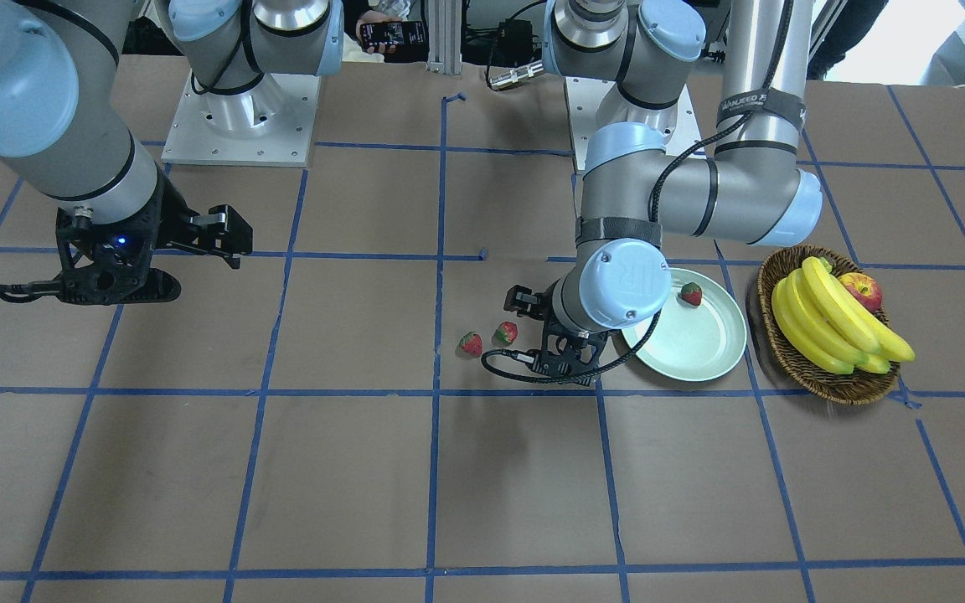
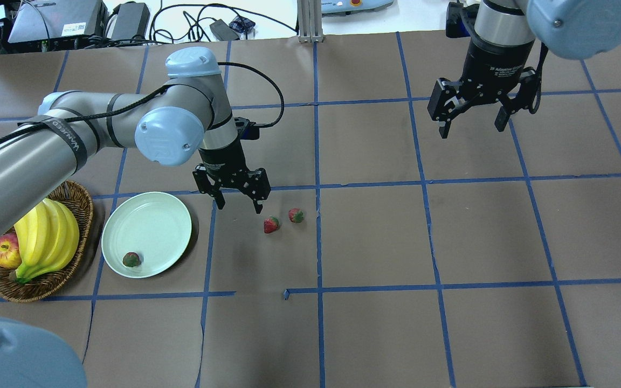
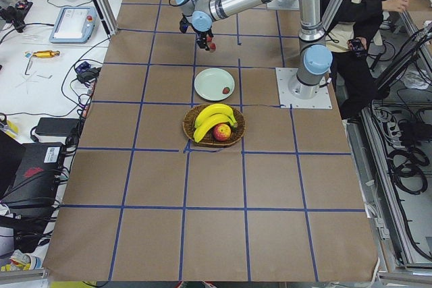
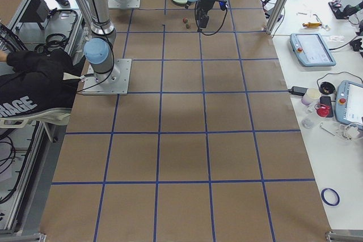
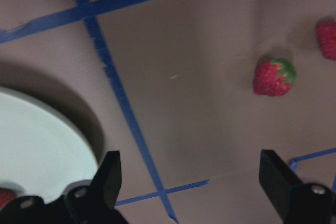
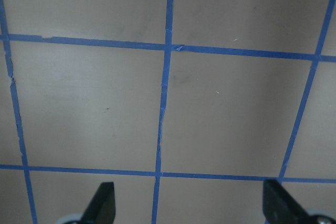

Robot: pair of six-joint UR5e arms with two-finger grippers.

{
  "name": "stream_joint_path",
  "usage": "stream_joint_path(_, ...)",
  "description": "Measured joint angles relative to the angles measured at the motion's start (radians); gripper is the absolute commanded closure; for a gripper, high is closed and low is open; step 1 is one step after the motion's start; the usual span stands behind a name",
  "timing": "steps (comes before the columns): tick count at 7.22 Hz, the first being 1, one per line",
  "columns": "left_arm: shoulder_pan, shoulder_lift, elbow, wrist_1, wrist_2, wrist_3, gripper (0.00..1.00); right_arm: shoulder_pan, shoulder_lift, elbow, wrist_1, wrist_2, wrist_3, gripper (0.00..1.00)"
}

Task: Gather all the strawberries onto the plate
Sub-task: 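Move the left gripper back over the remaining strawberries, then lower the left gripper, grasp a second strawberry and lift it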

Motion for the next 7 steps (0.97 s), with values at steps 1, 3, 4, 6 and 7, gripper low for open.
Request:
stream_joint_path(1,-0.015,-0.029,-0.003,0.021,-0.011,-0.004,0.17,0.000,0.000,0.000,0.000,0.000,0.000,0.00)
stream_joint_path(3,-0.045,-0.072,-0.007,0.061,-0.026,-0.013,0.21,0.000,0.000,0.000,0.000,0.000,-0.001,0.00)
stream_joint_path(4,-0.053,-0.083,-0.007,0.067,-0.043,-0.021,0.37,0.000,0.001,0.000,0.000,0.000,-0.001,0.00)
stream_joint_path(6,-0.057,-0.091,-0.016,0.070,-0.055,-0.025,1.00,0.000,0.001,0.002,0.000,0.000,0.000,0.00)
stream_joint_path(7,-0.057,-0.093,-0.020,0.070,-0.053,-0.027,1.00,0.000,0.001,0.002,0.000,0.000,0.001,0.00)
